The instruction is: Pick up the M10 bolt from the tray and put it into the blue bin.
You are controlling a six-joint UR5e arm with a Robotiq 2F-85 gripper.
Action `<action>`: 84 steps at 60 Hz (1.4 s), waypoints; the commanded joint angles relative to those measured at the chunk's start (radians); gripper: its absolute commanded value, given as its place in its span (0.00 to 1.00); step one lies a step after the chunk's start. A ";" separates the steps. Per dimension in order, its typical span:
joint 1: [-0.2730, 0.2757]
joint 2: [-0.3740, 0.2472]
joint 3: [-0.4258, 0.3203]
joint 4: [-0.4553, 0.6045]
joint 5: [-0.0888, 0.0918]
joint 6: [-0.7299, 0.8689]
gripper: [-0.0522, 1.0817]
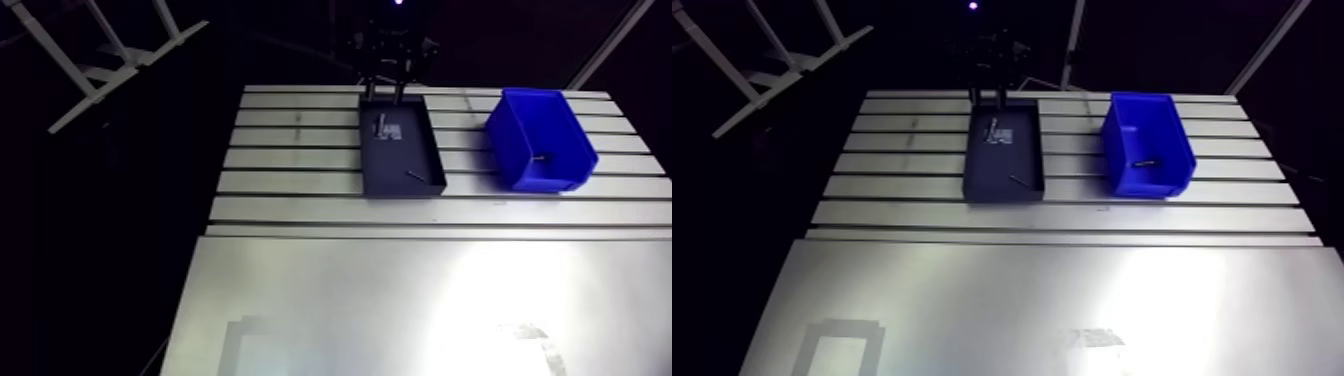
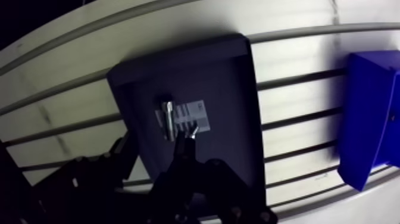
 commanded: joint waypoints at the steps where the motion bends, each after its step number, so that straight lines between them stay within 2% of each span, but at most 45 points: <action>1: 0.000 0.005 0.014 -0.023 0.000 0.001 0.54; 84: 0.000 0.045 0.050 -0.058 0.000 0.000 0.54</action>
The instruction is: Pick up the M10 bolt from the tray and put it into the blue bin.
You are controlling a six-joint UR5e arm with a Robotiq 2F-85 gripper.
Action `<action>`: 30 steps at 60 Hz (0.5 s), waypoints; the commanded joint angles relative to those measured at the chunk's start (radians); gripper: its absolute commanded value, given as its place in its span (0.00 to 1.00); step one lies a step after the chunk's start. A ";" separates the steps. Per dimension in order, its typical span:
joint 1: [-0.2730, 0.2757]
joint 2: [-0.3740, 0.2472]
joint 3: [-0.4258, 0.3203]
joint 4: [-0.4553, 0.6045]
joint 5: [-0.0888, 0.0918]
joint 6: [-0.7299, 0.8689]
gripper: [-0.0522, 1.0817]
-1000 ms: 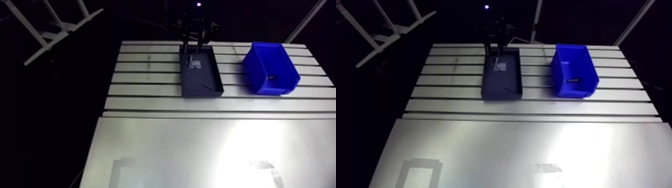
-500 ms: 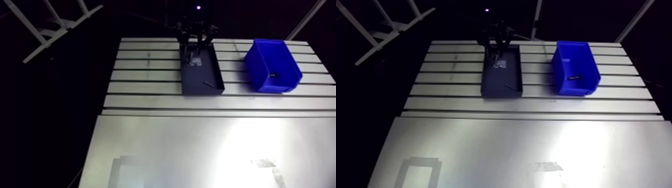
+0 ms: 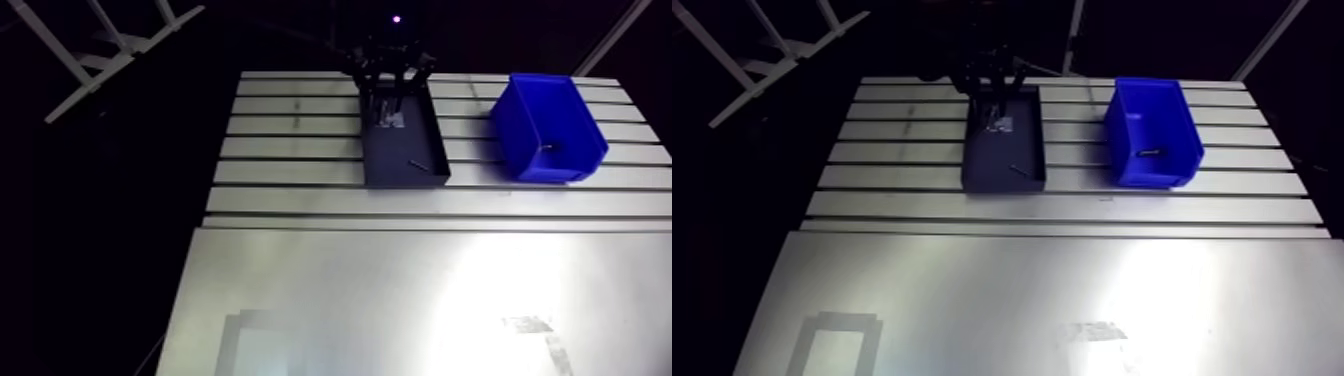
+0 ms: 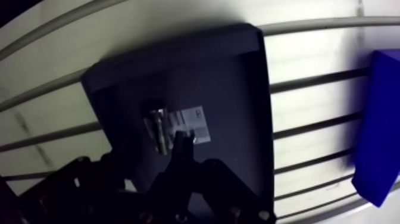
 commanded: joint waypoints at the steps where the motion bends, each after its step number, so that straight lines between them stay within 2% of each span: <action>1: 0.000 0.006 0.001 0.000 0.000 0.000 0.54; 30: 0.000 0.007 0.001 -0.001 0.000 0.000 0.57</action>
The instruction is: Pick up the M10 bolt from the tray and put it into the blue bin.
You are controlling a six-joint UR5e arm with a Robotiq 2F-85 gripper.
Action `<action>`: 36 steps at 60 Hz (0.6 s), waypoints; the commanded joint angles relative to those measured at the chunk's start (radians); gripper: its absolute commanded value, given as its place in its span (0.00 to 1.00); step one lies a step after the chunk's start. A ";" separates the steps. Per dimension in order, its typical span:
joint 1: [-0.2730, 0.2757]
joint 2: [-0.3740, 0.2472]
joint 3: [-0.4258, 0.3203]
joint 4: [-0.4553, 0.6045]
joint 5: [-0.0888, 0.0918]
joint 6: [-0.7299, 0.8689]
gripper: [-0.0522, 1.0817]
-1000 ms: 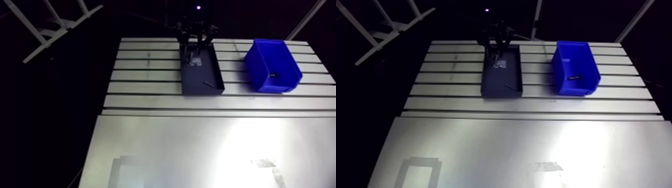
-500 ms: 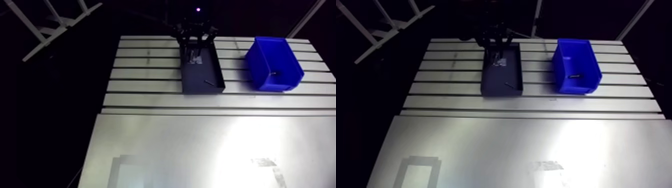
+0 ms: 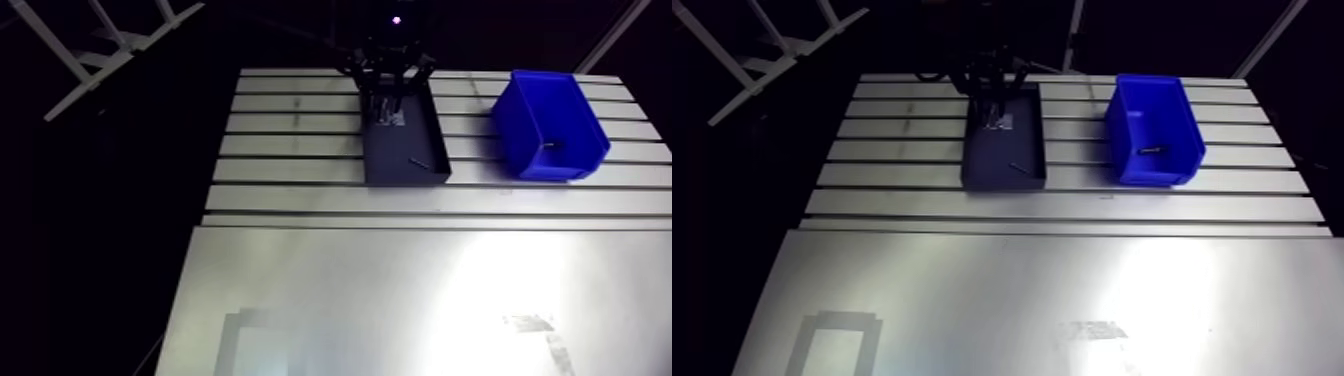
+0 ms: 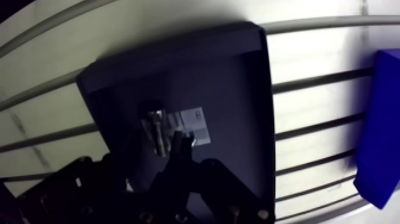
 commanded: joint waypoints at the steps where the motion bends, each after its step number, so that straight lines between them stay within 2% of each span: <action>1: 0.000 0.002 -0.001 -0.001 0.000 0.000 0.57; 36: -0.002 0.008 0.001 -0.001 0.000 0.000 0.60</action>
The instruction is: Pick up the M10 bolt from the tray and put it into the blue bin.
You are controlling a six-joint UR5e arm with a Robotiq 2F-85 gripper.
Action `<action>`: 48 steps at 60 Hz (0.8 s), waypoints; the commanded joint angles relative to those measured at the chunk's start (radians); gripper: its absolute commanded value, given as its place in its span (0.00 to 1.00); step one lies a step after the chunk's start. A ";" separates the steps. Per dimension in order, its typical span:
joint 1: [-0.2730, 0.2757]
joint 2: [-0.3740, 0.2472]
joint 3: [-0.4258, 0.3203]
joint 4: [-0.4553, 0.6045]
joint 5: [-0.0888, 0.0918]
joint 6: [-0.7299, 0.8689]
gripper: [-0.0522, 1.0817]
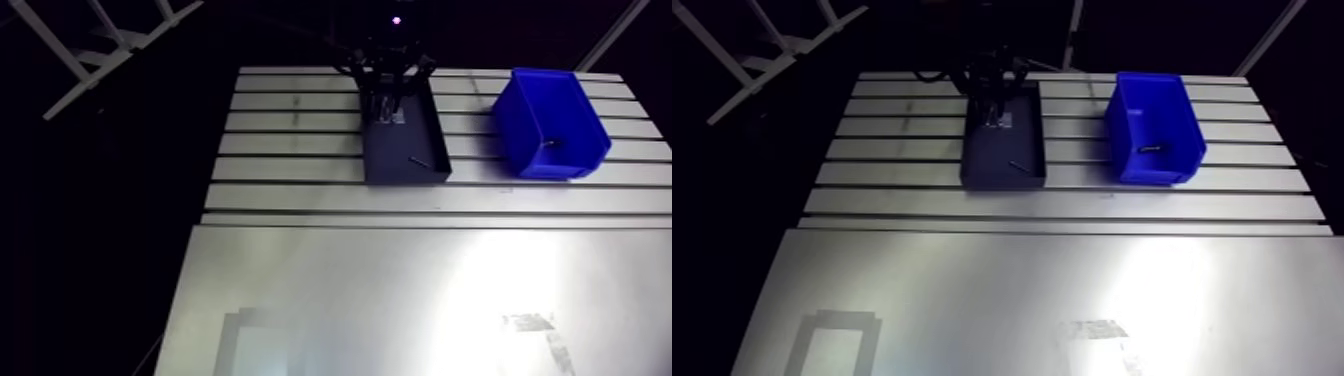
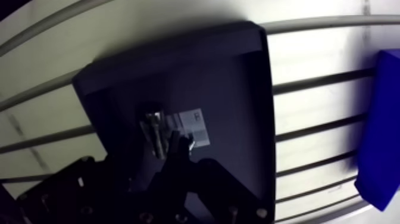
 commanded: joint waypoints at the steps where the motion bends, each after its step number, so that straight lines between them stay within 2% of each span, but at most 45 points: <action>1: 0.000 0.002 0.000 0.000 0.000 0.000 0.60; 48: 0.000 0.006 0.000 -0.002 0.000 0.000 0.67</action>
